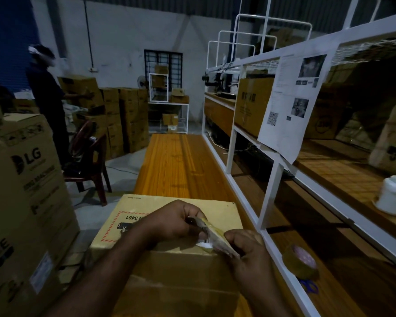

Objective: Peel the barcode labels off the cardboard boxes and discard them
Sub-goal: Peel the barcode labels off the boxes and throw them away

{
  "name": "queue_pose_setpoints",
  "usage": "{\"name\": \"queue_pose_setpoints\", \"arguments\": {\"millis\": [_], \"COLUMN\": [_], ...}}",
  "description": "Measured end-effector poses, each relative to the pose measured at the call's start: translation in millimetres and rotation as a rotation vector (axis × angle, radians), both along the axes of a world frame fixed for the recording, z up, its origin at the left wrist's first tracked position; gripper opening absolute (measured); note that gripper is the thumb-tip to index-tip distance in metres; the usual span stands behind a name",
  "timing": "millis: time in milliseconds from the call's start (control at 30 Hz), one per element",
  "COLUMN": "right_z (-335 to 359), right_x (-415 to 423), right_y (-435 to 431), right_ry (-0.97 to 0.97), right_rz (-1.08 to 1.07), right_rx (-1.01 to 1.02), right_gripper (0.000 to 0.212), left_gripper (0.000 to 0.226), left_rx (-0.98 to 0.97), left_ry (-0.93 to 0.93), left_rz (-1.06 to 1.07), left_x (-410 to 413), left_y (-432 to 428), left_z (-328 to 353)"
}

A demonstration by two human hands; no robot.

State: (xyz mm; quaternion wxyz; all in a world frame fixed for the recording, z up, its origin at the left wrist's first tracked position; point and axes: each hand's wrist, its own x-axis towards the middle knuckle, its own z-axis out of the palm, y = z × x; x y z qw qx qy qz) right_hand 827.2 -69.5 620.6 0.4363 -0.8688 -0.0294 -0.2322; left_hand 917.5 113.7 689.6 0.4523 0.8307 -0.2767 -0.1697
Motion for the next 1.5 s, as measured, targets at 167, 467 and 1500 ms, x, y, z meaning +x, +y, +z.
{"name": "queue_pose_setpoints", "arguments": {"millis": [167, 467, 1500], "right_z": [0, 2, 36], "right_x": [0, -7, -22], "right_y": [-1, 4, 42], "right_ry": [0.062, 0.013, 0.377], "right_rz": [-0.023, -0.046, 0.075], "right_rx": [0.013, -0.105, -0.742], "right_gripper": [0.007, 0.010, 0.114], "left_gripper": [0.024, 0.021, 0.019], "left_rx": [-0.058, -0.127, -0.764], "left_ry": [-0.039, -0.036, 0.209], "left_rz": [0.029, 0.039, 0.529], "left_x": [1, -3, 50], "left_y": [5, 8, 8], "left_z": [-2, -1, -15]}}
